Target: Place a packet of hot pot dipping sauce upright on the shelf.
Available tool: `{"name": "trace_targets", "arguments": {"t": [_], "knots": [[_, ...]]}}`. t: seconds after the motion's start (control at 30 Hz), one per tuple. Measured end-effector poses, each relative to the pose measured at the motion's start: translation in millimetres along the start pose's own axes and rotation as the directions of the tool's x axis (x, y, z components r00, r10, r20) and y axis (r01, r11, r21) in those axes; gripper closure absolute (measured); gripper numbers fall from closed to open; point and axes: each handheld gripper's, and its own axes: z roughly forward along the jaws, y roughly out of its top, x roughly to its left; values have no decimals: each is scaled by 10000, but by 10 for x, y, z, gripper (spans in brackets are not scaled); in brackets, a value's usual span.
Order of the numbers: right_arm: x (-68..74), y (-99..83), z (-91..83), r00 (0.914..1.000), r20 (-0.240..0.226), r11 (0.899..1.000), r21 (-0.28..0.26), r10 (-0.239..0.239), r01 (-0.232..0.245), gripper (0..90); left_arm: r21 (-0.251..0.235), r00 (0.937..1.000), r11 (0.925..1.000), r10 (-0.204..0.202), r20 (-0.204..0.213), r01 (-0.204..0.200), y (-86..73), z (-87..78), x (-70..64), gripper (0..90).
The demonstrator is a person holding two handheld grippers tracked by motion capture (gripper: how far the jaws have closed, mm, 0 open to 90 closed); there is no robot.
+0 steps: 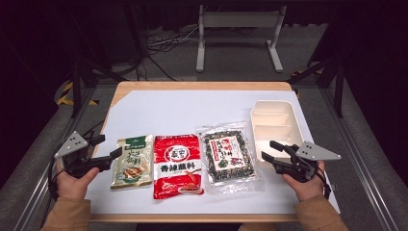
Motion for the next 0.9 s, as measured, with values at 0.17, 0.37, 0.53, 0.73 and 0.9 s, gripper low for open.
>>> {"name": "trace_targets", "arguments": {"t": [0.17,0.37,0.53,0.73,0.9], "knots": [[7,10,10,10000,-33,10000,22,-60,60,477,-132,9996,9998,-124,237,127,55,29,41,215],[2,8,23,10000,-2,10000,85,46,-46,474,-47,9996,9998,-178,206,179,197,98,160,203],[0,6,29,10000,-5,9999,86,58,-58,473,216,9984,9992,-355,438,345,269,192,216,181],[-13,5,35,9997,-71,9996,127,239,-238,470,490,9985,9979,-444,311,428,307,300,219,181],[-11,9,36,9997,-120,9997,126,219,-217,470,400,9983,9981,-479,329,466,324,306,236,175]]}}
